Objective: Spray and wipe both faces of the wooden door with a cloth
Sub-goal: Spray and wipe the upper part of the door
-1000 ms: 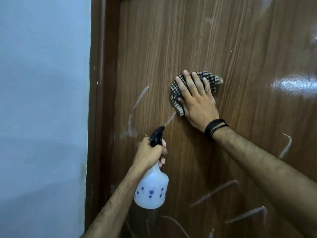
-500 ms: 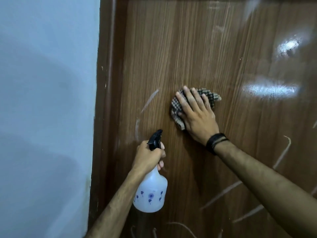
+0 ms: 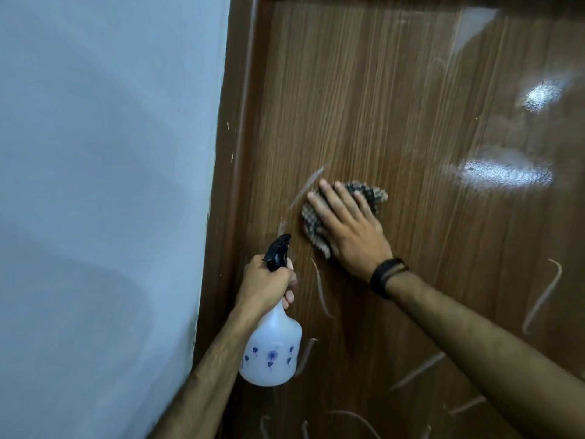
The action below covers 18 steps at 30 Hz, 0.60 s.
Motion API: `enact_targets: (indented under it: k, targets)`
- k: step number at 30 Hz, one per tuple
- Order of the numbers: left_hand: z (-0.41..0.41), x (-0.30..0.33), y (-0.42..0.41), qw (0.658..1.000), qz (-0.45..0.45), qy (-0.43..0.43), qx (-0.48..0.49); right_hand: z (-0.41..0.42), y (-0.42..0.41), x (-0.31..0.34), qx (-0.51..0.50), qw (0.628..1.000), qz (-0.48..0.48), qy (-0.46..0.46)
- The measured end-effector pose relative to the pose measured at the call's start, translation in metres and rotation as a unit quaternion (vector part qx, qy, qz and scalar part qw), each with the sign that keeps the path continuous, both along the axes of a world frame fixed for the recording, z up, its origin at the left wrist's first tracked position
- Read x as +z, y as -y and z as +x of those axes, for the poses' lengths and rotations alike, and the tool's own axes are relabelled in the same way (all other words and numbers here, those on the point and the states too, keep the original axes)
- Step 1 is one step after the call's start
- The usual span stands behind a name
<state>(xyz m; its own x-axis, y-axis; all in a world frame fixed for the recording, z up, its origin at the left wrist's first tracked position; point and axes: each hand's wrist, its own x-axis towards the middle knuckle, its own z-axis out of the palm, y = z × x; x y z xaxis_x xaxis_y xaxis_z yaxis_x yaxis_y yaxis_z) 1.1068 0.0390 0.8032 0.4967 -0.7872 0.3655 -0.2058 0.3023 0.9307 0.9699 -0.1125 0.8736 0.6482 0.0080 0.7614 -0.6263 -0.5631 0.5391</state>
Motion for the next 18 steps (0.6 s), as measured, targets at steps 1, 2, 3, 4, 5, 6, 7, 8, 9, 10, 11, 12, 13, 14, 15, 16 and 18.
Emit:
enact_targets:
  k: [1,2,3,4,5,6,7,8,9,10,11,12,13,14,15,16,18]
  targets:
    - [0.001,0.001,-0.001,1.0,0.0,0.002,-0.004,0.006,-0.003,0.019,0.0,1.0,0.008,0.018]
    - [0.002,0.003,-0.001,1.0,0.0,0.006,-0.009,0.013,-0.005,0.038,0.001,0.999,0.013,0.033]
    - [0.002,0.004,-0.001,1.0,-0.001,0.012,-0.014,0.02,-0.007,0.052,0.002,0.999,0.013,0.044]
    - [0.002,0.004,-0.001,1.0,-0.002,0.016,-0.018,0.025,-0.008,0.061,0.001,0.999,0.007,0.052]
    - [0.004,0.003,-0.002,1.0,-0.005,0.016,-0.02,0.029,-0.009,0.065,0.0,0.998,0.002,0.059]
    - [0.007,0.001,-0.003,1.0,-0.008,0.012,-0.019,0.033,-0.008,0.062,0.0,0.998,-0.003,0.062]
    - [0.009,-0.001,-0.004,1.0,-0.01,0.008,-0.016,0.035,-0.009,0.054,0.003,0.998,-0.008,0.058]
    - [0.013,-0.004,-0.005,1.0,-0.01,0.003,-0.013,0.036,-0.009,0.041,0.006,0.999,-0.016,0.044]
    - [0.016,-0.007,-0.006,1.0,-0.008,-0.003,-0.009,0.037,-0.01,0.026,0.011,0.999,-0.026,0.019]
    - [0.018,-0.011,-0.007,1.0,-0.007,-0.012,-0.007,0.037,-0.01,0.009,0.015,0.999,-0.035,-0.011]
    - [0.02,-0.014,-0.008,1.0,-0.006,-0.019,-0.005,0.036,-0.01,-0.007,0.017,0.998,-0.044,-0.038]
    - [0.022,-0.017,-0.009,1.0,-0.004,-0.024,-0.004,0.035,-0.011,-0.02,0.015,0.997,-0.053,-0.058]
    - [0.024,-0.021,-0.011,1.0,0.001,-0.029,-0.005,0.035,-0.011,-0.028,0.013,0.996,-0.059,-0.067]
    - [0.025,-0.025,-0.013,0.999,0.005,-0.036,-0.007,0.035,-0.012,-0.03,0.011,0.996,-0.06,-0.069]
    - [0.025,-0.03,-0.015,0.999,0.009,-0.043,-0.01,0.037,-0.013,-0.025,0.009,0.996,-0.057,-0.066]
    - [0.026,-0.034,-0.017,0.998,0.012,-0.052,-0.014,0.039,-0.015,-0.017,0.007,0.997,-0.049,-0.055]
    - [0.027,-0.039,-0.02,0.998,0.014,-0.064,-0.023,0.049,-0.021,0.01,0.012,1.0,-0.024,-0.008]
